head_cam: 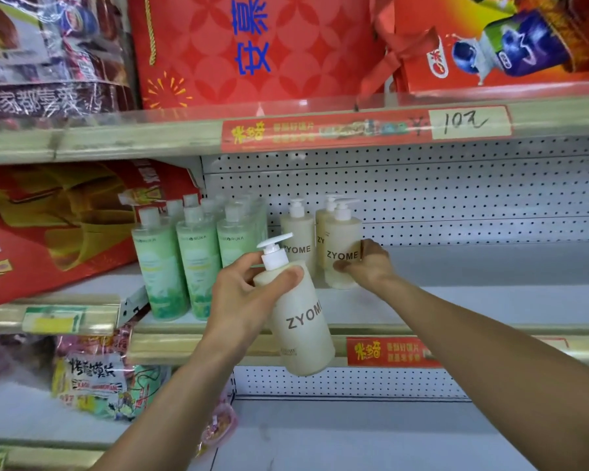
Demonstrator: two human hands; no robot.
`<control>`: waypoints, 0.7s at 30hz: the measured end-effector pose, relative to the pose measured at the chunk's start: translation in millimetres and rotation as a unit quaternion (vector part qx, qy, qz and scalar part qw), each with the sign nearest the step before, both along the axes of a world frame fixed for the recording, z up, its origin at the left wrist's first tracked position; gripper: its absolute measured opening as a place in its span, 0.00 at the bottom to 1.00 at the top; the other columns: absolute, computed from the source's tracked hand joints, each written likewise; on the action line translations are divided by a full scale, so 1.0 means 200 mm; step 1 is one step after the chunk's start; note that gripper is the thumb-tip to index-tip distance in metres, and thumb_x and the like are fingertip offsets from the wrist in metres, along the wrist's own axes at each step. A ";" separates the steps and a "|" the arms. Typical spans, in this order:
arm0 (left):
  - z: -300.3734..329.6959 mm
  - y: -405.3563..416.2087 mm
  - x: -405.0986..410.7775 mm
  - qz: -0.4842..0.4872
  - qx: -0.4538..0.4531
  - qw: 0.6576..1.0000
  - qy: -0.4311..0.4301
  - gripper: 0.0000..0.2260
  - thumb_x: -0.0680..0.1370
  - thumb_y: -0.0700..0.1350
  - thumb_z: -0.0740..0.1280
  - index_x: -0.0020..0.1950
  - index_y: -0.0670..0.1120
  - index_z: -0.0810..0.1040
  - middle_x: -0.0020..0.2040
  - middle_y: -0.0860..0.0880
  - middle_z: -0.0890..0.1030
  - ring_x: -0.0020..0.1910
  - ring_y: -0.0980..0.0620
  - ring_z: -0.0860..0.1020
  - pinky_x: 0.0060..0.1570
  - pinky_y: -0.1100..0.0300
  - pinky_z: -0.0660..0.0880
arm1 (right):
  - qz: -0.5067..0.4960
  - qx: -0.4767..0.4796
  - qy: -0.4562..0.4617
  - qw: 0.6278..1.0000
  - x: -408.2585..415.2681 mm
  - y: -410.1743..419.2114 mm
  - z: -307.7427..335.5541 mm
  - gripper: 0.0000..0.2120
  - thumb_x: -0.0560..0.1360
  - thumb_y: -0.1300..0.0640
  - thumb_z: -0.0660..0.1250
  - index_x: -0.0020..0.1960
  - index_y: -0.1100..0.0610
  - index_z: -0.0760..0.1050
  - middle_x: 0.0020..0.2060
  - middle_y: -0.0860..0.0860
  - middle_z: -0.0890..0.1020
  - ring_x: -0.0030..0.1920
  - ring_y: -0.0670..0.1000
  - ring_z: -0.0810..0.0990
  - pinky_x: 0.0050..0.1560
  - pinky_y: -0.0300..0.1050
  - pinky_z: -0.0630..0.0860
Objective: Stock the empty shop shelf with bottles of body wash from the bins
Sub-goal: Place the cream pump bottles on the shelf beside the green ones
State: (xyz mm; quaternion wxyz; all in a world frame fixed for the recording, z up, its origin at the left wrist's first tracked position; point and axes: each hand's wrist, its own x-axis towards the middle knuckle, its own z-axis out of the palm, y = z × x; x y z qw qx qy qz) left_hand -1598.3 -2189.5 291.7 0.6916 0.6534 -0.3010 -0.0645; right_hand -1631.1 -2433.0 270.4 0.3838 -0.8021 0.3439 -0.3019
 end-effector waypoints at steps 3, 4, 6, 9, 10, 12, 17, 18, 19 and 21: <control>0.00 -0.01 0.02 0.003 -0.003 1.000 0.002 0.11 0.69 0.45 0.77 0.50 0.51 0.82 0.45 0.52 0.86 0.40 0.57 0.84 0.33 0.69 0.75 | -0.004 0.002 0.015 1.000 0.05 -0.05 -0.01 0.26 0.67 0.54 0.77 0.59 0.60 0.71 0.56 0.56 0.78 0.56 0.56 0.77 0.56 0.48 0.76; 0.00 -0.01 0.02 0.002 -0.004 1.000 0.004 0.11 0.69 0.45 0.77 0.50 0.51 0.82 0.45 0.52 0.86 0.40 0.57 0.84 0.34 0.68 0.75 | -0.003 -0.001 0.019 1.000 0.06 -0.06 -0.01 0.26 0.67 0.54 0.77 0.60 0.60 0.71 0.57 0.56 0.78 0.57 0.56 0.77 0.56 0.47 0.75; 0.00 -0.02 0.03 0.000 -0.004 1.000 0.004 0.12 0.69 0.46 0.77 0.51 0.51 0.82 0.45 0.51 0.86 0.41 0.56 0.84 0.37 0.65 0.75 | -0.004 -0.006 0.021 1.000 0.08 -0.07 -0.01 0.26 0.68 0.53 0.77 0.60 0.60 0.71 0.57 0.55 0.78 0.58 0.56 0.76 0.54 0.45 0.73; -0.01 -0.04 0.03 -0.007 -0.005 1.000 0.005 0.13 0.69 0.45 0.77 0.52 0.49 0.82 0.46 0.51 0.86 0.41 0.57 0.84 0.35 0.68 0.75 | -0.003 -0.005 0.024 1.000 0.11 -0.09 -0.01 0.26 0.68 0.53 0.77 0.60 0.59 0.71 0.58 0.55 0.78 0.58 0.56 0.76 0.53 0.44 0.73; -0.01 -0.04 0.03 -0.010 -0.006 1.000 0.007 0.13 0.69 0.44 0.77 0.52 0.49 0.82 0.46 0.51 0.86 0.40 0.57 0.84 0.34 0.68 0.75 | -0.003 -0.004 0.026 1.000 0.11 -0.10 -0.01 0.27 0.67 0.53 0.77 0.60 0.59 0.71 0.58 0.55 0.77 0.58 0.55 0.76 0.55 0.45 0.73; 0.00 -0.06 0.02 -0.015 -0.006 1.000 0.006 0.13 0.69 0.45 0.77 0.52 0.49 0.82 0.46 0.51 0.86 0.41 0.57 0.84 0.34 0.69 0.75 | -0.001 -0.002 0.029 1.000 0.13 -0.11 -0.01 0.27 0.67 0.53 0.77 0.61 0.59 0.70 0.58 0.55 0.77 0.59 0.55 0.76 0.57 0.46 0.73; 0.00 -0.08 0.00 -0.013 -0.005 1.000 0.005 0.11 0.69 0.45 0.77 0.50 0.52 0.82 0.45 0.53 0.86 0.41 0.58 0.84 0.37 0.65 0.76 | 0.000 -0.001 0.031 1.000 0.15 -0.12 -0.02 0.27 0.69 0.55 0.76 0.63 0.59 0.69 0.60 0.55 0.77 0.61 0.56 0.75 0.61 0.47 0.72; 0.00 -0.08 -0.01 -0.013 -0.003 1.000 0.005 0.11 0.69 0.45 0.77 0.49 0.52 0.82 0.45 0.54 0.86 0.41 0.58 0.84 0.37 0.66 0.75 | 0.001 -0.003 0.041 0.999 0.14 -0.12 -0.03 0.27 0.69 0.56 0.76 0.63 0.60 0.69 0.61 0.55 0.76 0.62 0.56 0.75 0.61 0.47 0.72; 0.00 -0.08 -0.01 -0.011 0.000 1.000 0.004 0.11 0.69 0.45 0.77 0.49 0.52 0.82 0.45 0.54 0.86 0.41 0.59 0.83 0.36 0.67 0.75 | 0.002 -0.004 0.054 0.999 0.13 -0.12 -0.04 0.27 0.70 0.56 0.75 0.64 0.60 0.69 0.62 0.56 0.76 0.62 0.56 0.75 0.61 0.47 0.72; 0.01 -0.08 -0.01 -0.008 0.002 1.000 0.002 0.11 0.69 0.45 0.77 0.50 0.51 0.82 0.45 0.53 0.86 0.41 0.59 0.83 0.36 0.67 0.75 | 0.005 -0.024 0.073 0.997 0.08 -0.10 -0.06 0.30 0.72 0.55 0.73 0.69 0.61 0.65 0.65 0.58 0.73 0.65 0.57 0.72 0.63 0.49 0.70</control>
